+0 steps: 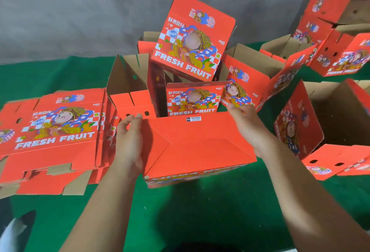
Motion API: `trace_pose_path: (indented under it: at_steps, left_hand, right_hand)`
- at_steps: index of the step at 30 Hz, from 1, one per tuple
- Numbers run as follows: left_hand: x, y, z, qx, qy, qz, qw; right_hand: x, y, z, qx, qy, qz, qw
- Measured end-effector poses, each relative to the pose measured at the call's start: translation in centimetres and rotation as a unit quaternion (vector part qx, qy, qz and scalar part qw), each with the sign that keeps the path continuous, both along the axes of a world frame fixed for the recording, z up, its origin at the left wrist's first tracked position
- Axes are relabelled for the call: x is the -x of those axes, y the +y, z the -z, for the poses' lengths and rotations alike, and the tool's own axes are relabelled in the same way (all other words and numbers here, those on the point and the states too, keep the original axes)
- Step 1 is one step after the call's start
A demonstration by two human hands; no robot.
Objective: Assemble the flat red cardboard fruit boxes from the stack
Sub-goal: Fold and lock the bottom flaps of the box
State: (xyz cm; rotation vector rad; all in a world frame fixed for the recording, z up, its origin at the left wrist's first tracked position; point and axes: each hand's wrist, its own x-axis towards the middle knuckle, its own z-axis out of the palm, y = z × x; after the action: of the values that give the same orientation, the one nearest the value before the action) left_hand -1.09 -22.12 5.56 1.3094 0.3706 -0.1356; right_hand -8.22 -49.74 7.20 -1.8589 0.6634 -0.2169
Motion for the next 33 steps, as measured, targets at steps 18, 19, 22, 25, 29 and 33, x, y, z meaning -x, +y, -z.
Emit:
trace_pose_path:
  at_steps: [18,19,22,25,29,33]
  left_hand:
    - [2.4,-0.8,4.3,0.027,-0.174,0.344,0.922]
    - [2.3,-1.0,4.4,-0.022,-0.189,0.336,0.922]
    - [1.8,-2.7,4.8,-0.222,-0.23,0.26,0.911]
    - [2.0,-5.4,4.4,-0.314,-0.231,0.276,0.878]
    - [1.9,-7.5,4.1,-0.259,-0.223,0.327,0.881]
    - [2.2,-9.6,4.2,-0.231,-0.157,0.374,0.885]
  right_hand:
    - [8.4,-6.6,5.6,-0.374,0.025,-0.138,0.917]
    - [8.7,-6.5,6.1,-0.344,0.023,-0.149,0.927]
    - [9.5,-5.7,6.9,-0.278,0.015,-0.148,0.949]
    - [9.5,-5.4,7.3,-0.247,0.018,-0.14,0.959]
    - [10.6,-6.5,8.0,-0.17,-0.021,-0.027,0.985]
    - [11.9,-8.0,10.8,-0.077,-0.076,0.089,0.99]
